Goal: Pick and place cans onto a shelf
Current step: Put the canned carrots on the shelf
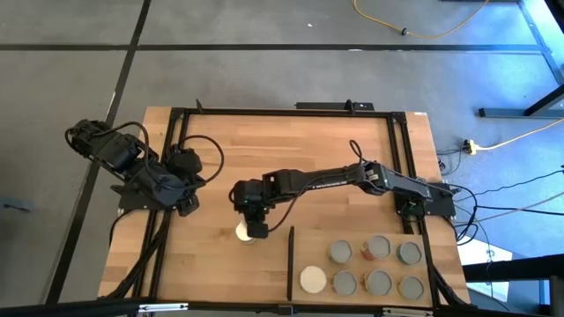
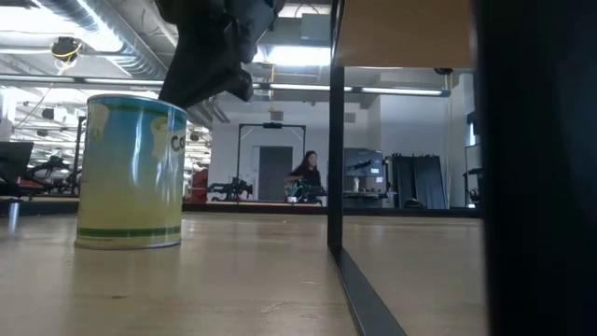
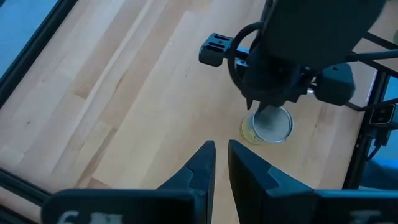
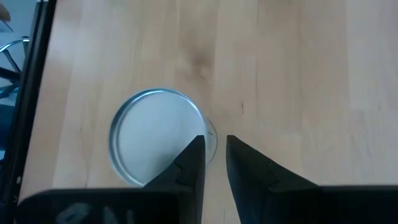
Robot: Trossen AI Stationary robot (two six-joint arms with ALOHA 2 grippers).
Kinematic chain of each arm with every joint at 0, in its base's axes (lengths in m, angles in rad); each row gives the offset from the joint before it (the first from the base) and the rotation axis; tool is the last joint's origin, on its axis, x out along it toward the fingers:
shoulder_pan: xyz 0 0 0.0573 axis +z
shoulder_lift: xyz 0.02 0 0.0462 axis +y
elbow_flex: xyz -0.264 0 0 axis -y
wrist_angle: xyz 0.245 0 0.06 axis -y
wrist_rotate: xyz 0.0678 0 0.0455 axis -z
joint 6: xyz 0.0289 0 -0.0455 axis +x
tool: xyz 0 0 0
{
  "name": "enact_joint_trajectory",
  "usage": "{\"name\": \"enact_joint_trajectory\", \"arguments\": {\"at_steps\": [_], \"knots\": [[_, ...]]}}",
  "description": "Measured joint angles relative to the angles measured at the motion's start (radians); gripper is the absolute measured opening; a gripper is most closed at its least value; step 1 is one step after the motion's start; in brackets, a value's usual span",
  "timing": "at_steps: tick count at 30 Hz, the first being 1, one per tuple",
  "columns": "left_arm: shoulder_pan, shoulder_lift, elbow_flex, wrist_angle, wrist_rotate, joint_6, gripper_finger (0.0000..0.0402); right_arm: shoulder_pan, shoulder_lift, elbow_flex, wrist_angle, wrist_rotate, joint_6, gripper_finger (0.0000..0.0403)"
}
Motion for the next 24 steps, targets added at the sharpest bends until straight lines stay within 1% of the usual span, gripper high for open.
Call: {"name": "enact_joint_trajectory", "arguments": {"at_steps": [3,8,24], "knots": [[0.000,0.000,0.000,0.000,0.000,0.000,0.0037,-0.002,0.008,0.000,-0.003,-0.007,0.006,0.0067],[0.000,0.000,0.000,0.000,0.000,0.000,0.0037,-0.001,0.030,0.000,0.002,-0.059,0.008,0.0067],[0.000,0.000,0.000,0.001,0.001,0.001,0.0037,-0.001,0.056,0.003,0.022,-0.066,0.009,0.0067]]}}
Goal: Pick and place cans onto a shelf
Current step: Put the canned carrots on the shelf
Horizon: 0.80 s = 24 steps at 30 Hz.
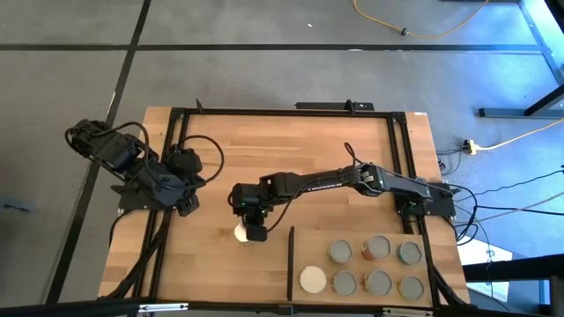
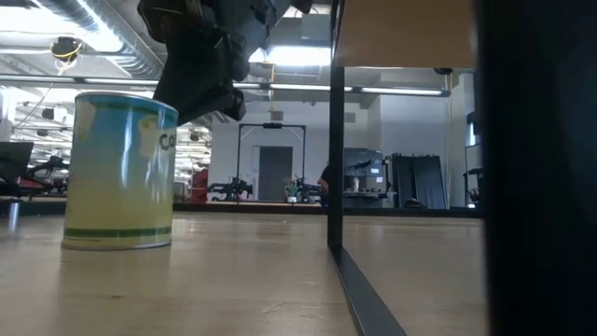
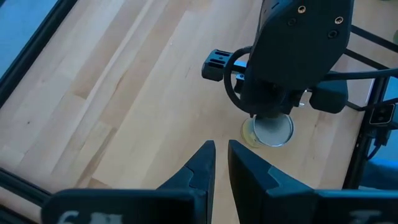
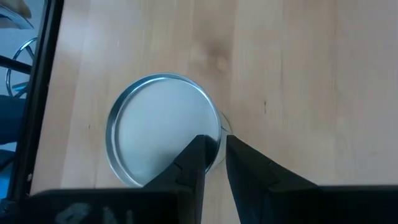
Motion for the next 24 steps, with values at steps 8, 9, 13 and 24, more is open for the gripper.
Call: {"name": "enact_joint_trajectory", "arguments": {"at_steps": [8,9,13,24], "knots": [[0.000,0.000,0.000,0.000,0.000,0.000,0.0037,0.000,0.002,0.000,-0.001,0.011,0.022,0.0043],[0.000,0.000,0.000,0.000,0.000,0.000,0.0037,0.001,0.002,0.000,-0.002,0.017,0.019,0.0032],[0.000,0.000,0.000,0.000,0.001,-0.016,0.0037,0.000,0.002,0.000,-0.007,0.018,-0.049,0.0007],[0.000,0.003,0.000,0.000,0.003,-0.079,0.0037,-0.003,-0.015,0.019,-0.092,0.026,-0.190,0.0002]]}}
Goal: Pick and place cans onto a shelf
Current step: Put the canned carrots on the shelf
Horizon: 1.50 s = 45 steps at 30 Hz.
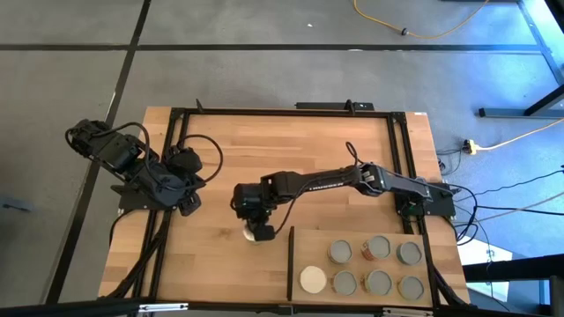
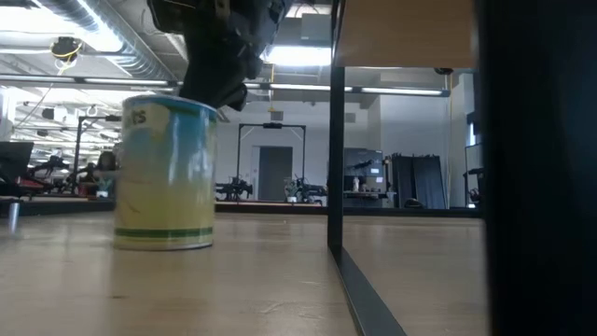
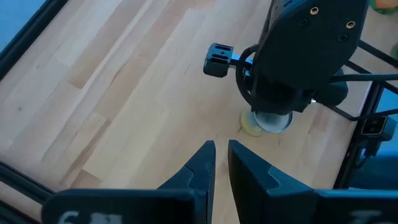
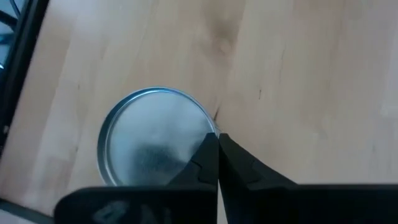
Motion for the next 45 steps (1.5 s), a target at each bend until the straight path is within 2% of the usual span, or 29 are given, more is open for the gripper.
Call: {"name": "enact_joint_trajectory", "arguments": {"at_steps": [15,28,36,42,45], "knots": [[0.000,0.000,0.000,0.000,-0.010,0.027,0.0037,-0.023,-0.100,-0.006,-0.034,0.062,0.024,0.0000],[0.000,0.000,0.000,0.000,-0.024,0.053,0.0037,-0.022,-0.322,0.000,-0.145,0.113,0.075,0.0000],[0.001,0.000,0.000,0.000,-0.028,0.045,0.0037,-0.020,-0.471,0.000,-0.288,0.108,0.096,0.0000],[0.001,0.000,0.000,0.000,-0.028,0.044,0.0037,0.012,-0.535,0.001,-0.432,0.059,0.132,0.0000],[0.001,0.000,0.000,0.001,-0.028,0.044,0.0037,0.042,-0.541,0.001,-0.480,0.000,0.133,0.0000]]}}
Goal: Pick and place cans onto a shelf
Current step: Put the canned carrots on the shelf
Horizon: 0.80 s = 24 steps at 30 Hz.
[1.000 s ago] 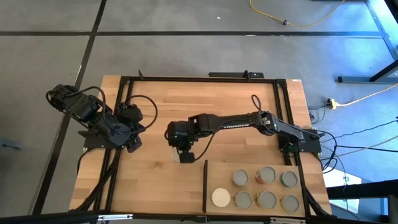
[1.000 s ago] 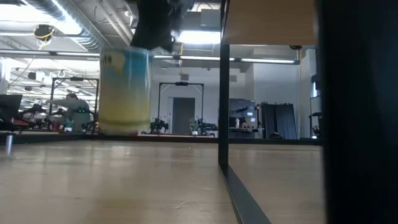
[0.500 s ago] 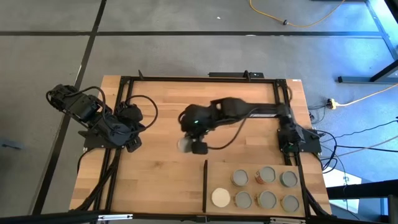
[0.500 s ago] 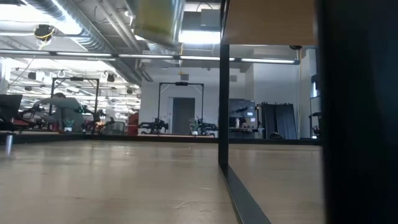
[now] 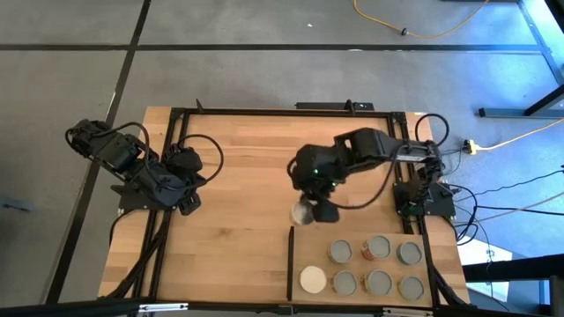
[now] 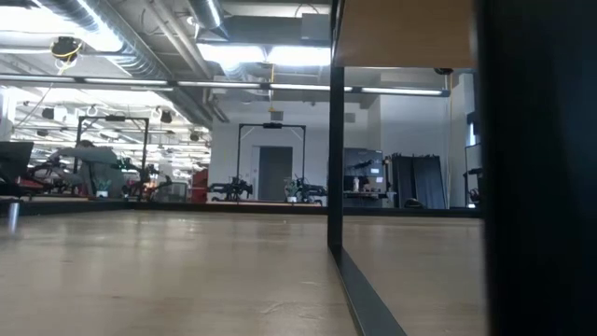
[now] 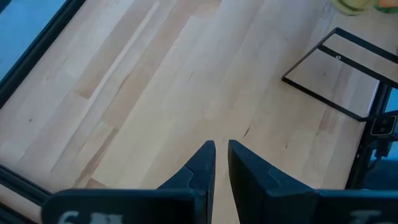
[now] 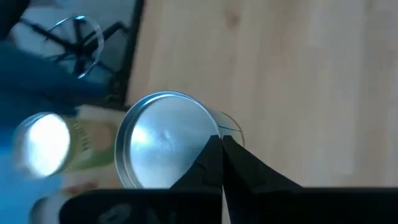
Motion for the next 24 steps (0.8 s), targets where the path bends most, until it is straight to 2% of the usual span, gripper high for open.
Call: {"name": "enact_joint_trajectory", "arguments": {"at_steps": [5,12,17,24], "knots": [[0.000,0.000,0.000,0.000,0.000,0.000,0.0037,0.067,0.000,0.000,-0.042,-0.029,-0.001,0.0000],[0.000,0.000,0.000,0.000,0.005,0.000,0.0037,0.133,0.008,-0.014,-0.012,-0.022,-0.005,0.0000],[0.000,0.000,0.000,0.000,0.033,0.001,0.0037,0.152,0.018,-0.073,0.032,-0.021,-0.027,0.0000],[0.000,0.000,0.000,0.001,0.041,0.001,0.0037,0.152,0.018,-0.137,0.101,-0.075,-0.052,0.0000]]}}
